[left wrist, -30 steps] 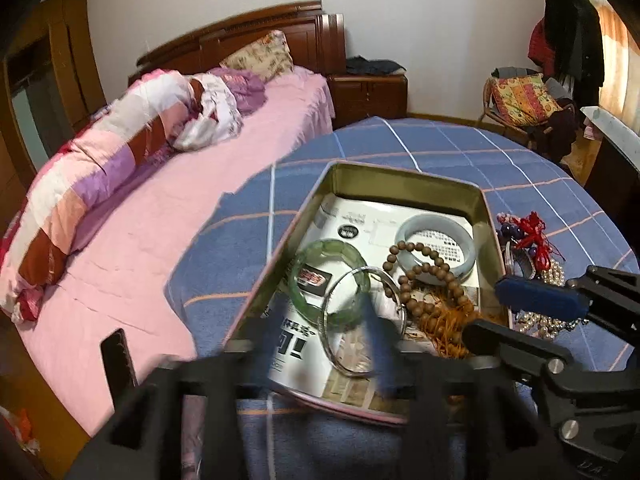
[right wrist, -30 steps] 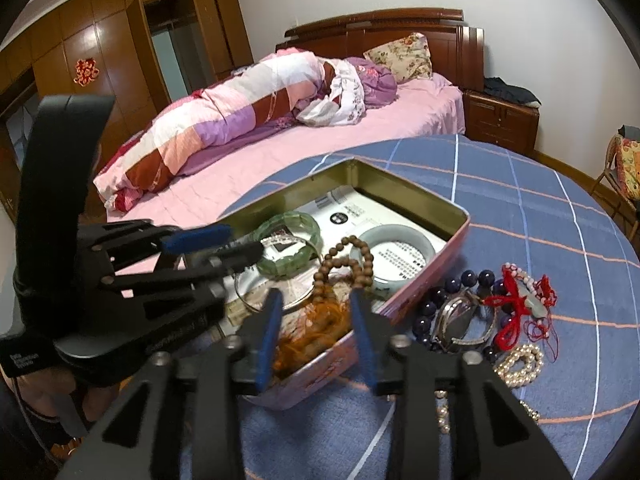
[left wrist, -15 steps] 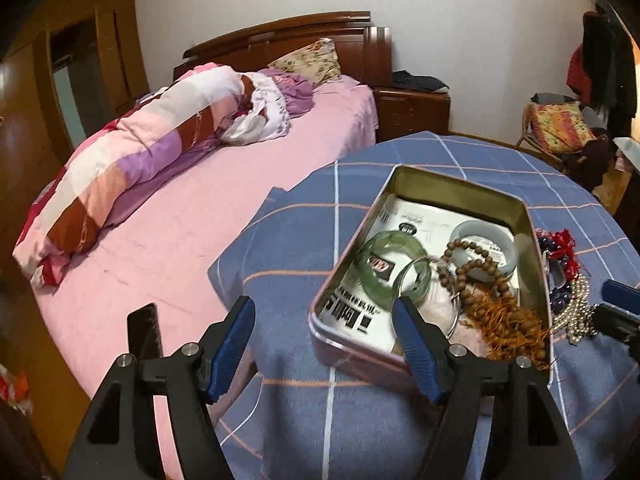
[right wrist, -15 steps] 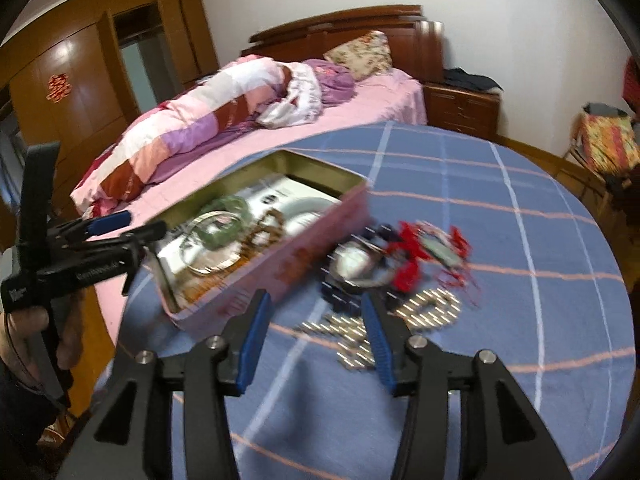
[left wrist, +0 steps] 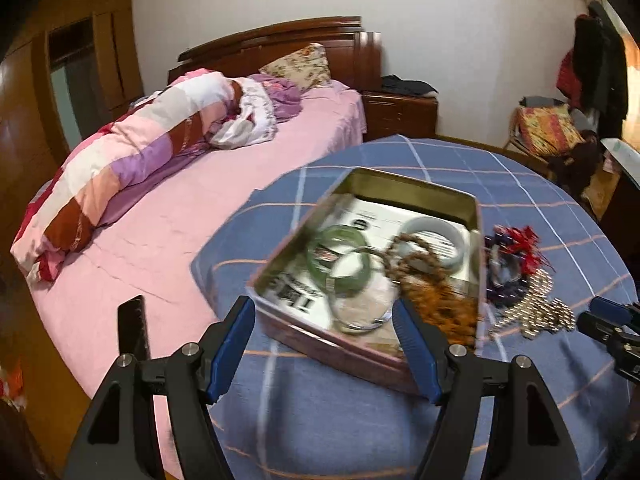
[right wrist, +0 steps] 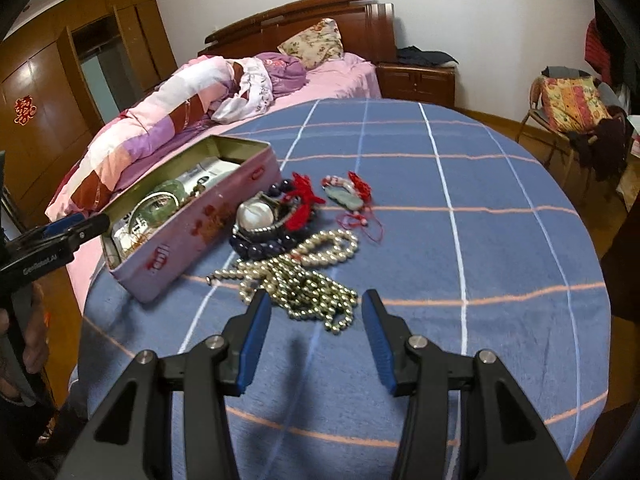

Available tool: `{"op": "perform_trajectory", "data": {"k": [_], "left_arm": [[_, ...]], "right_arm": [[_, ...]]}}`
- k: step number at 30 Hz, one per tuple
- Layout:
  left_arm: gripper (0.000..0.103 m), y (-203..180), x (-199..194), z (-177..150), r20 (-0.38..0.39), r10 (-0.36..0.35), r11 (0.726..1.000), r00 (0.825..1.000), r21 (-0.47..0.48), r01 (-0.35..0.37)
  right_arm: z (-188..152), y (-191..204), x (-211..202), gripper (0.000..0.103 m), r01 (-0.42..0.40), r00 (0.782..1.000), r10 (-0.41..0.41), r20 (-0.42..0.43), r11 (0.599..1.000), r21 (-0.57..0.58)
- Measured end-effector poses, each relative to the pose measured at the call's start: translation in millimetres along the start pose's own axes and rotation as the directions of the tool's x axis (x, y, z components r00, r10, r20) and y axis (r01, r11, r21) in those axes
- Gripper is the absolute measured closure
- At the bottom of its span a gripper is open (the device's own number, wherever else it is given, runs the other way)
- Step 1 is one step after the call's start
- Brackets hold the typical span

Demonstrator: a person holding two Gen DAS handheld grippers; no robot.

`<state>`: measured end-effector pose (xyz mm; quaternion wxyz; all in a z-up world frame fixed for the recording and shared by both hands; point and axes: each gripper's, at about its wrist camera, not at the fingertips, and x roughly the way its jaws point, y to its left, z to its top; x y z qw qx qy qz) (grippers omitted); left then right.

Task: Organize jewelry
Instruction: 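Move the right tool to the gold bead strand and grasp it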

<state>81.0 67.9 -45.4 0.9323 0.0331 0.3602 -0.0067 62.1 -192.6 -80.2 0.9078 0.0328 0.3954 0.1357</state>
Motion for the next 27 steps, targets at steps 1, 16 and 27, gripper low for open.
{"op": "perform_trajectory", "data": {"k": [1, 16, 27], "left_arm": [[0.032, -6, 0, 0, -0.001, -0.008, 1.0, 1.0, 0.01, 0.008], [0.032, -65, 5, 11, 0.003, -0.075, 0.993, 0.997, 0.094, 0.075], [0.032, -84, -3, 9, 0.016, -0.126, 0.982, 0.992, 0.142, 0.123]], "right_arm": [[0, -1, 1, 0.052, 0.003, 1.0, -0.003, -0.002, 1.0, 0.002], [4, 6, 31, 0.057, 0.008, 0.996, -0.013, -0.091, 0.998, -0.055], [-7, -17, 5, 0.09, 0.017, 0.999, -0.016, -0.045, 0.999, 0.036]]}}
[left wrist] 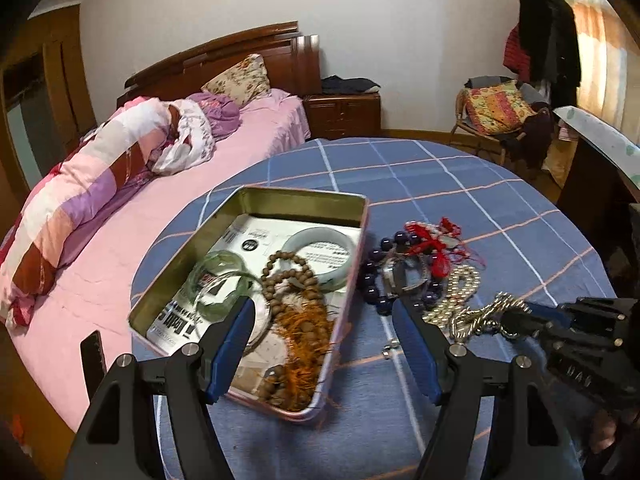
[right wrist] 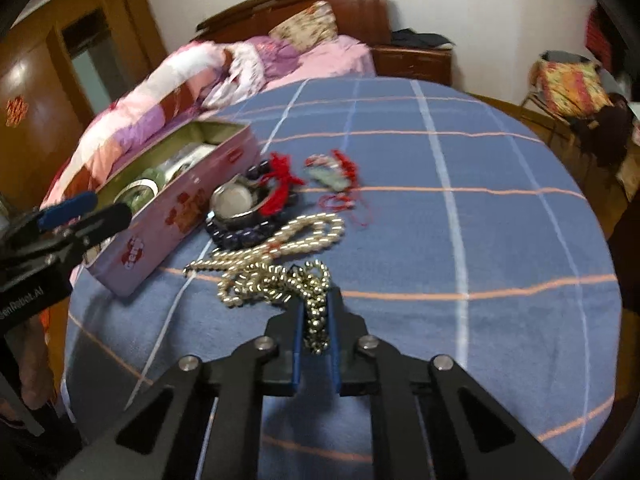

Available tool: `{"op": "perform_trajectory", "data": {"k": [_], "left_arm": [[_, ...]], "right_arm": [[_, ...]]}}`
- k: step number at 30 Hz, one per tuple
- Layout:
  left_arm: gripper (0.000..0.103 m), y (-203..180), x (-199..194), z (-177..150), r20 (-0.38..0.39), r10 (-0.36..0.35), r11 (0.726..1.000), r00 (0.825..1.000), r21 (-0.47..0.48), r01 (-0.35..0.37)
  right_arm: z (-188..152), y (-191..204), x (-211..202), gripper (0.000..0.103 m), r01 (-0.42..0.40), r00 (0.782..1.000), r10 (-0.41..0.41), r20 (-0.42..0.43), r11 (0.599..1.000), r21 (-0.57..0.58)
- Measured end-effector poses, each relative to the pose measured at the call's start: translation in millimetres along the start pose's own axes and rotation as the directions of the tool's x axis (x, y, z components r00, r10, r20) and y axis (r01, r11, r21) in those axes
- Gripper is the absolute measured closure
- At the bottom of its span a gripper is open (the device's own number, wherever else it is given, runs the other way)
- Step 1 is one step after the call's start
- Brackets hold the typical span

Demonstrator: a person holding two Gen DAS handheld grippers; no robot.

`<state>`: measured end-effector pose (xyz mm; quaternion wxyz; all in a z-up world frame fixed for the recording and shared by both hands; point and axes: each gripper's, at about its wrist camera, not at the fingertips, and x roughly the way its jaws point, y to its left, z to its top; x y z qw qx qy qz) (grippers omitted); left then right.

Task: Organize jewelry
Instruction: 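Move the right tool to the gold bead strand and grasp it, then grasp the white pearl strand with the left tool while the right tool holds the gold beads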

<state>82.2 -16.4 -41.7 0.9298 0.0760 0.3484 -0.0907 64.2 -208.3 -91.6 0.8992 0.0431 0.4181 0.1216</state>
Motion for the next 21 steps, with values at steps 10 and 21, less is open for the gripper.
{"op": "perform_trajectory", "data": {"k": [10, 21], "left_arm": [[0.034, -55, 17, 3, -0.033, -0.101, 0.99, 0.994, 0.093, 0.103], [0.062, -77, 58, -4, -0.176, -0.195, 0.973, 0.965, 0.086, 0.213]], "right_arm": [[-1, -38, -22, 0.09, 0.081, 0.994, -0.09, 0.065, 0.989, 0.123], [-8, -39, -8, 0.09, 0.076, 0.994, -0.085, 0.07, 0.988, 0.132]]}}
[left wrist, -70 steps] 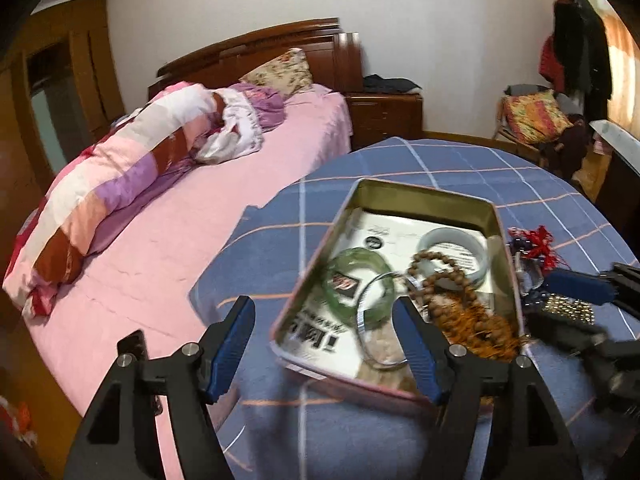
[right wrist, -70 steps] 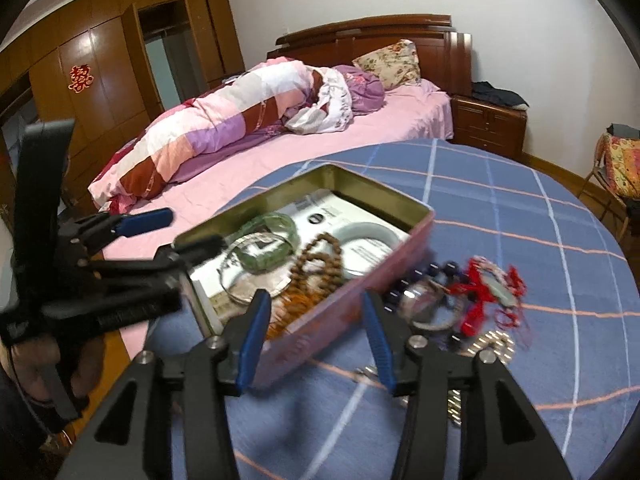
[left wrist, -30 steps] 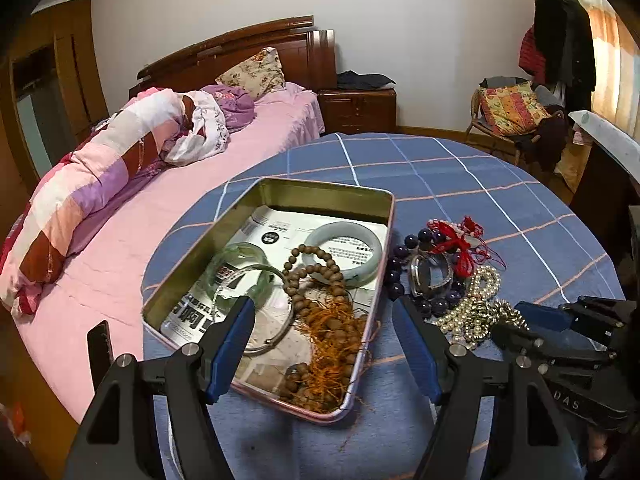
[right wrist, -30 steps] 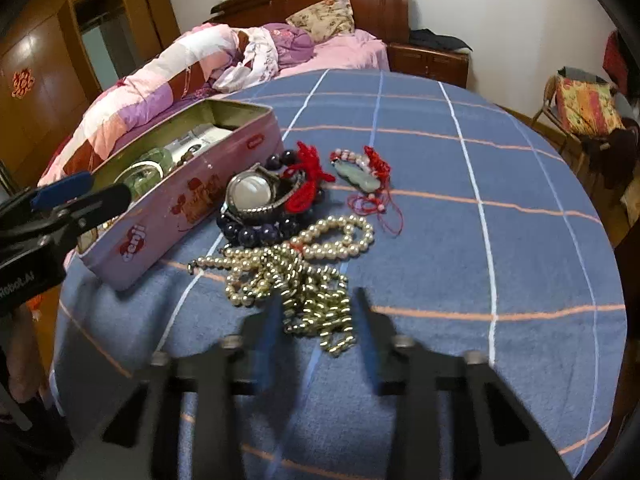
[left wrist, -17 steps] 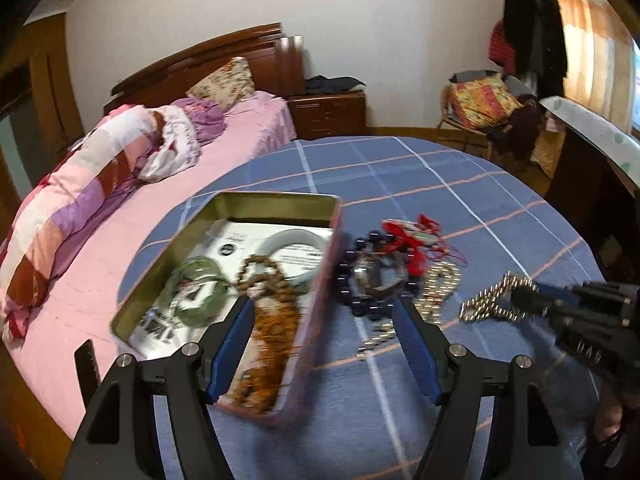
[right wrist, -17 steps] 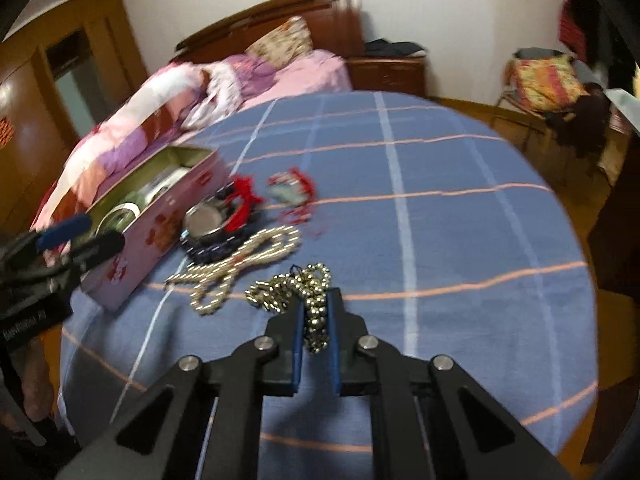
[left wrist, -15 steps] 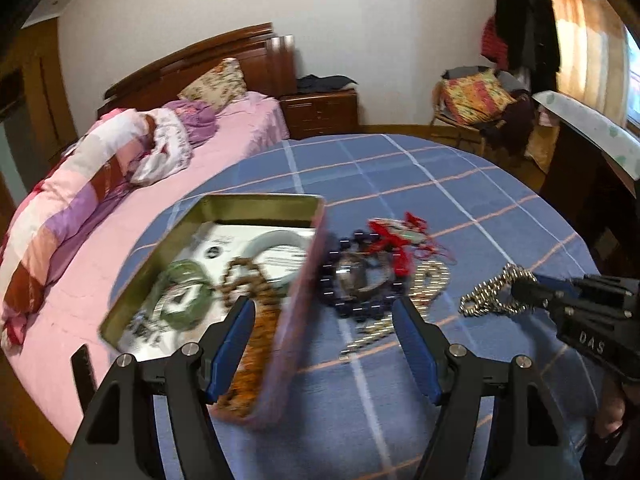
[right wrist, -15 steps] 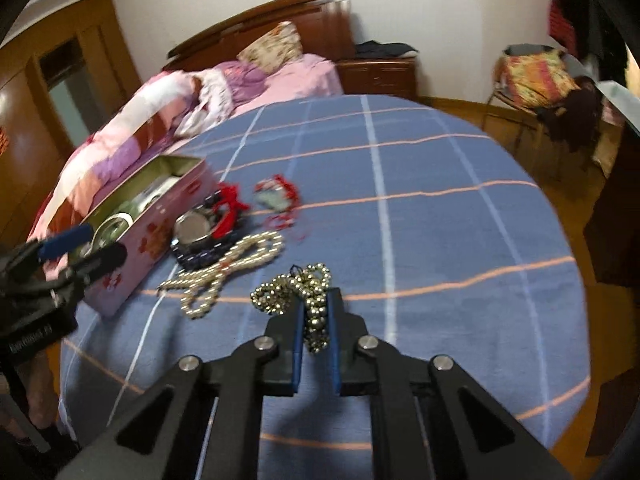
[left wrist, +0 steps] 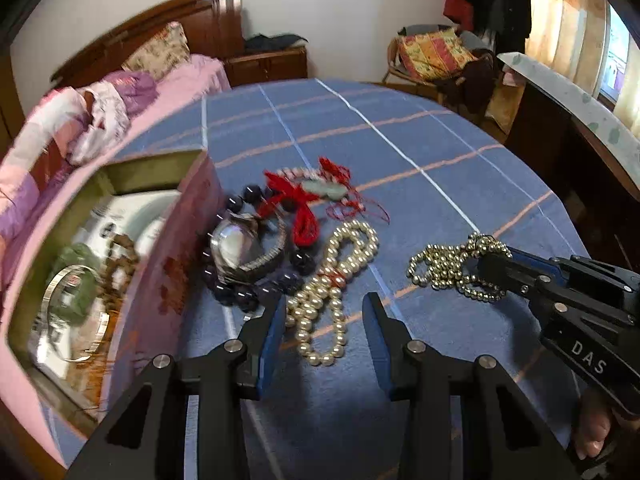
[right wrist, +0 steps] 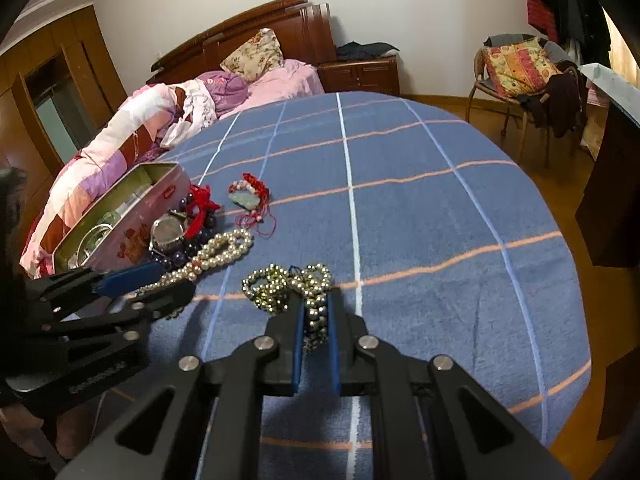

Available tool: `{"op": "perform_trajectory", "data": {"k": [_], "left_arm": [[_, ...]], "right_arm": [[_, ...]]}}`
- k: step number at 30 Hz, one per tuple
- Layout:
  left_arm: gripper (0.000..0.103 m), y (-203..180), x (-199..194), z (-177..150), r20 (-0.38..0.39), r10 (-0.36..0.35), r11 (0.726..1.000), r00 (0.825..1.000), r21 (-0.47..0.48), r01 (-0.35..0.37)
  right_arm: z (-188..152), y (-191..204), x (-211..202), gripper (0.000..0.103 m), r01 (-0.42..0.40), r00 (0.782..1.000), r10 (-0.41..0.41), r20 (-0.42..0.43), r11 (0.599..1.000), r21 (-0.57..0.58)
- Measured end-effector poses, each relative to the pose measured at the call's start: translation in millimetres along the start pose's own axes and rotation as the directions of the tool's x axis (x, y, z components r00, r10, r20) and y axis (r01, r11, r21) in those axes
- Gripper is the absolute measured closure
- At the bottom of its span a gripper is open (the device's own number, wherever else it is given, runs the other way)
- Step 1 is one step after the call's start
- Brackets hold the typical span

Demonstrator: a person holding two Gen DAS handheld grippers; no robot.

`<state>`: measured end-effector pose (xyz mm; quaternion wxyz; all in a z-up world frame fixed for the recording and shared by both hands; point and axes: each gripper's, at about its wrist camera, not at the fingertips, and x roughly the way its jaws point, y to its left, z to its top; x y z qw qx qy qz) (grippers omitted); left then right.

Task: Organize jewelry
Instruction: 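Grasp the white pearl strand with the left tool while the right tool holds the gold beads, then carry the pearls in the left tool while the right tool carries the gold beads over the tin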

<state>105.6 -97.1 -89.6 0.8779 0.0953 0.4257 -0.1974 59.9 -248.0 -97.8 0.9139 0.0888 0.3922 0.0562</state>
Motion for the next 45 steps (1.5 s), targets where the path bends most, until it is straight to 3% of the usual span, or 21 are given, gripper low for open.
{"op": "perform_trajectory", "data": {"k": [3, 4, 5, 7, 13, 20, 36, 45], "left_arm": [[0.062, -2, 2, 0, 0.004, 0.005, 1.0, 1.0, 0.01, -0.005], [0.067, -3, 2, 0, 0.008, 0.004, 1.0, 1.0, 0.013, -0.004], [0.094, -3, 1, -1, 0.01, -0.003, 1.0, 1.0, 0.014, 0.003], [0.097, -3, 0, -3, 0.014, -0.027, 1.0, 1.0, 0.013, 0.027], [0.097, -1, -10, -8, 0.041, -0.041, 0.999, 0.998, -0.002, 0.041], [0.097, -6, -29, -19, 0.094, -0.005, 1.0, 0.996, 0.016, 0.004], [0.098, 6, -80, -7, 0.207, -0.01, 1.0, 0.978, -0.016, 0.014], [0.098, 17, -95, -3, 0.229, 0.011, 0.999, 0.973, -0.037, -0.002]], "right_arm": [[-2, -1, 2, 0.09, 0.003, 1.0, -0.003, 0.0, 1.0, -0.005], [-2, -1, 2, 0.09, 0.002, 1.0, -0.002, 0.0, 1.0, -0.004], [-2, -1, 2, 0.09, 0.001, 1.0, -0.001, 0.0, 1.0, -0.004], [-3, -2, 2, 0.09, 0.0, 1.0, 0.0, 0.001, 1.0, -0.002], [-3, -2, -5, 0.09, 0.007, 1.0, -0.007, 0.014, 1.0, -0.013], [-5, -1, -11, 0.09, 0.01, 0.999, -0.009, 0.039, 1.0, -0.02], [4, 16, -32, 0.09, -0.019, 0.995, 0.023, 0.094, 0.999, -0.047], [12, 29, -44, 0.09, -0.043, 0.991, 0.051, 0.127, 0.997, -0.064]]}}
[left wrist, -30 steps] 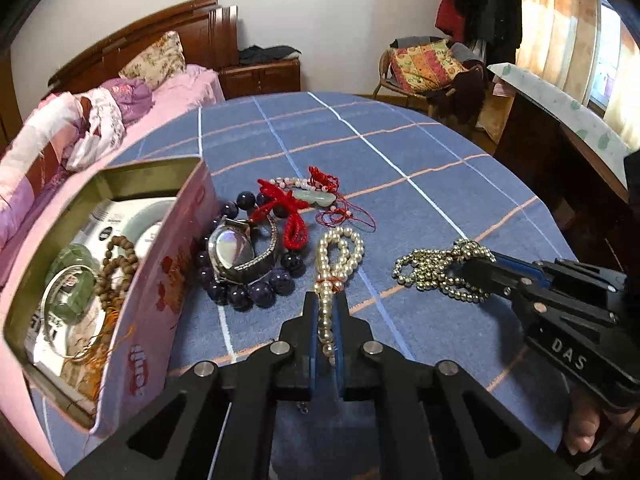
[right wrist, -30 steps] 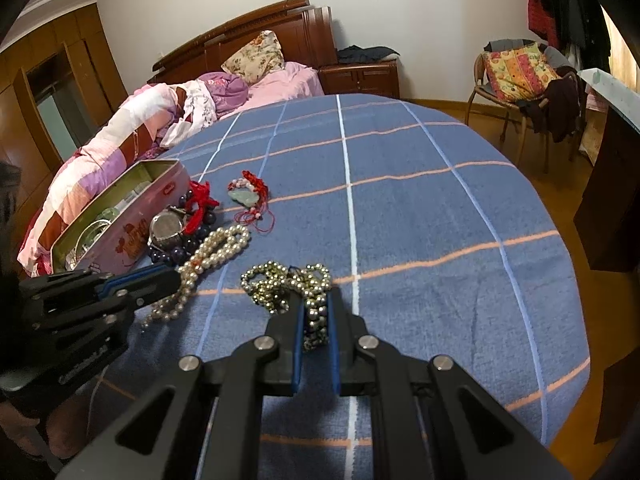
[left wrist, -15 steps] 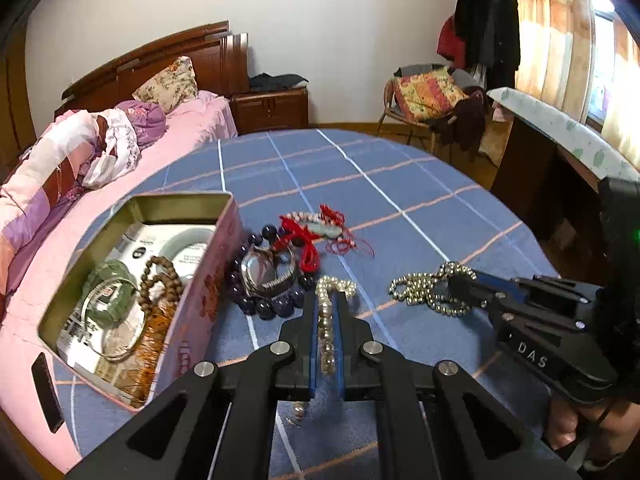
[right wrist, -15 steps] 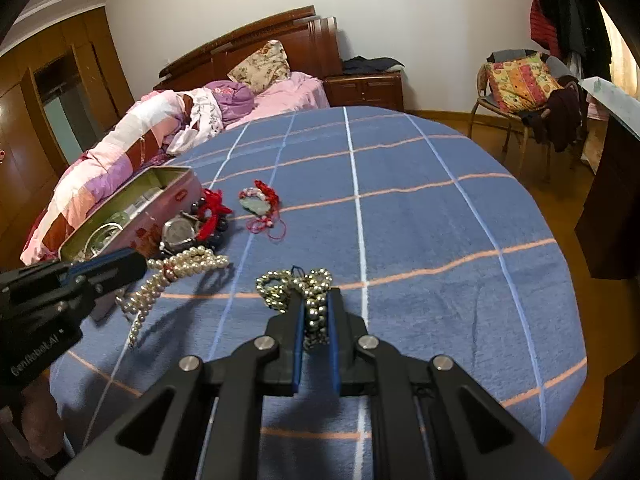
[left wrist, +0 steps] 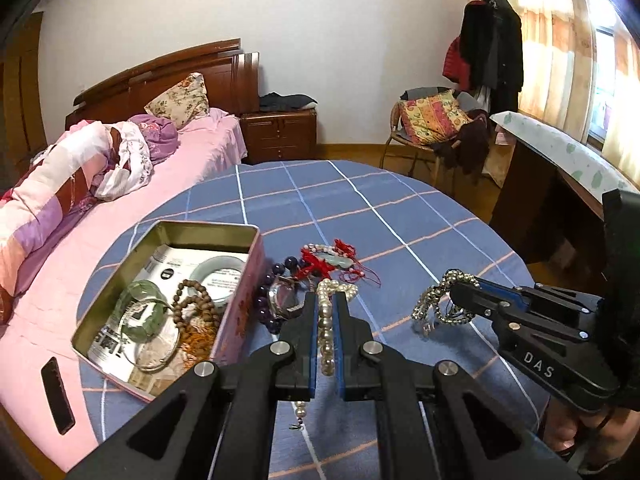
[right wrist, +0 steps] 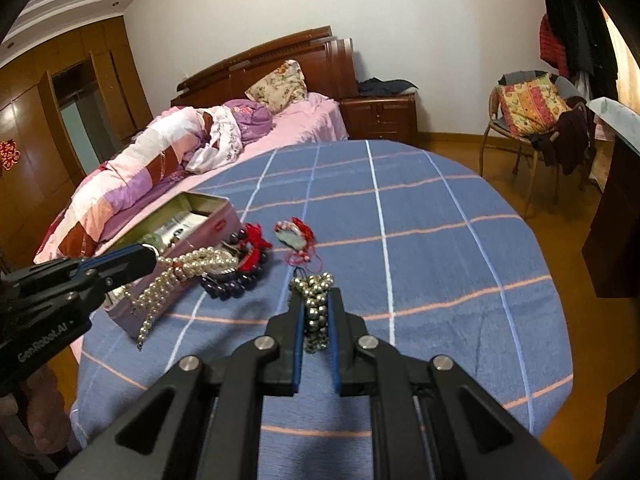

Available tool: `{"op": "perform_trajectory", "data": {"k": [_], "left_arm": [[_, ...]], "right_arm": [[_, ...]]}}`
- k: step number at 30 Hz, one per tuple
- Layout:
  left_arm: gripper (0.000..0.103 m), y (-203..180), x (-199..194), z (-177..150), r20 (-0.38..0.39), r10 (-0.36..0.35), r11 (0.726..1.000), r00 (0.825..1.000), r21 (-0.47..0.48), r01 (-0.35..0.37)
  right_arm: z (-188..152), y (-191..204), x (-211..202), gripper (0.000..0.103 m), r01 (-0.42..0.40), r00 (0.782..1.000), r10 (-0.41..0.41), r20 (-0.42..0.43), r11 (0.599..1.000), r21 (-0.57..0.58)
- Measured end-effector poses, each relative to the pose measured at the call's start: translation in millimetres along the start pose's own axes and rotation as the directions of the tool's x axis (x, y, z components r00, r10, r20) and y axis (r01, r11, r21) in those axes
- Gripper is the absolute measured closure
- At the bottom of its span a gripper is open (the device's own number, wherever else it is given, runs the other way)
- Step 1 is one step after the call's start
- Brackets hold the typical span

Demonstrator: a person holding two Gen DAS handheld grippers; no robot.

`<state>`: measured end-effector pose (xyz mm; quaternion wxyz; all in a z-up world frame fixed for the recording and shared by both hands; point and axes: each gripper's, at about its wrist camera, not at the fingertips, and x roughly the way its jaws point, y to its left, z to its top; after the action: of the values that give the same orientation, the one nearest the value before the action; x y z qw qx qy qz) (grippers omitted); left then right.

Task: Organize jewelry
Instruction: 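Carry the pearls in the left tool while the right tool carries the gold beads over the tin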

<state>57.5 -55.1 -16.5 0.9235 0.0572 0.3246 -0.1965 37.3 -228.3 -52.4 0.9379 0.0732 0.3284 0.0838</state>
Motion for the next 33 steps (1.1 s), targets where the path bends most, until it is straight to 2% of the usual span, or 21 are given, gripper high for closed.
{"op": "perform_trajectory", "data": {"k": [6, 16, 33], "left_arm": [[0.098, 12, -12, 7, 0.028, 0.019, 1.0, 0.999, -0.001, -0.019], [0.098, 55, -20, 20, 0.06, 0.097, 0.995, 0.994, -0.038, -0.095], [0.098, 107, -6, 32, 0.058, 0.183, 0.981, 0.981, -0.075, -0.178]], "right_arm": [[13, 12, 1, 0.09, -0.028, 1.0, 0.028, 0.008, 0.999, -0.022], [41, 42, 7, 0.09, -0.066, 0.997, 0.07, 0.036, 0.992, -0.104], [72, 94, 24, 0.09, -0.12, 0.99, 0.132, 0.042, 0.97, -0.21]]}}
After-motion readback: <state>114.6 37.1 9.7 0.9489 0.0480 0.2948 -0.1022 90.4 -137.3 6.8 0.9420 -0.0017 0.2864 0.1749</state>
